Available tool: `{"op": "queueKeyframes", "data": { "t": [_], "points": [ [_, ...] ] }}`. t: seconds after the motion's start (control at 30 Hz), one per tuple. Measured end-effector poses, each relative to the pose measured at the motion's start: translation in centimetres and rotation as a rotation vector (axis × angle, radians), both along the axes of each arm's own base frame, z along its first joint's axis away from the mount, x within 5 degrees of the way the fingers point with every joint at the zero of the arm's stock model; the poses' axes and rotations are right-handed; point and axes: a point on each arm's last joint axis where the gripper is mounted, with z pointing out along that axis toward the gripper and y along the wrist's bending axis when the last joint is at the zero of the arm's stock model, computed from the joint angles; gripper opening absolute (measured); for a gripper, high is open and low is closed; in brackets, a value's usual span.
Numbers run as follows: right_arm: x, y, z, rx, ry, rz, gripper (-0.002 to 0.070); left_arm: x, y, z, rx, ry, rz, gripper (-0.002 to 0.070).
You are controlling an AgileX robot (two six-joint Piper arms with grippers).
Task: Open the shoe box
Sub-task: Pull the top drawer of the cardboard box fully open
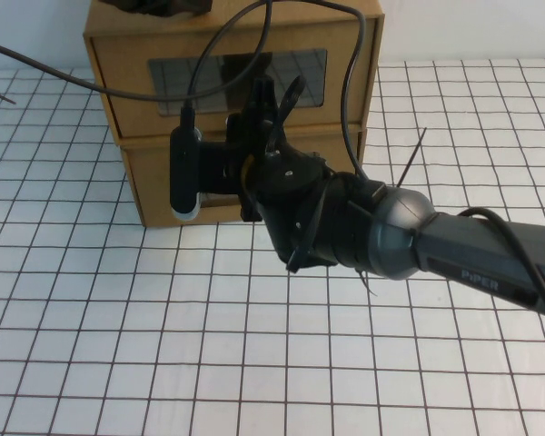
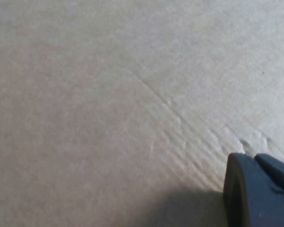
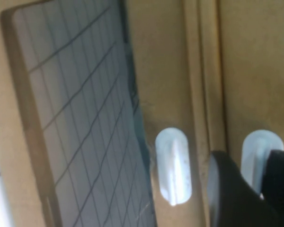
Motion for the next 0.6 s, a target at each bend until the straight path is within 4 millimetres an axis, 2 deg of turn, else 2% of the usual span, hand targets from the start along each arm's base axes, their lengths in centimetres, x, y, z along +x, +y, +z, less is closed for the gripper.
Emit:
{"op": "queueKeyframes", "data": {
  "t": [0.37, 0.43, 0.53, 0.6],
  "points": [
    [0.07, 0.14, -0.04, 0.034, -0.015, -0.011, 0.0143, 0.0, 0.0, 0.0, 0.0, 0.0, 0.0, -0.0002],
    [0.08, 0.15, -0.09, 0.033, -0.015, -0.011, 0.0117, 0.0, 0.0, 0.0, 0.0, 0.0, 0.0, -0.0002],
    [0.15, 0.08, -0.04, 0.027, -0.022, -0.011, 0.0036, 0.0, 0.0, 0.0, 0.0, 0.0, 0.0, -0.0002],
    [0.16, 0.09, -0.02, 0.024, -0.026, -0.009, 0.0017, 0.0, 0.0, 0.0, 0.0, 0.0, 0.0, -0.0002]
  ]
}}
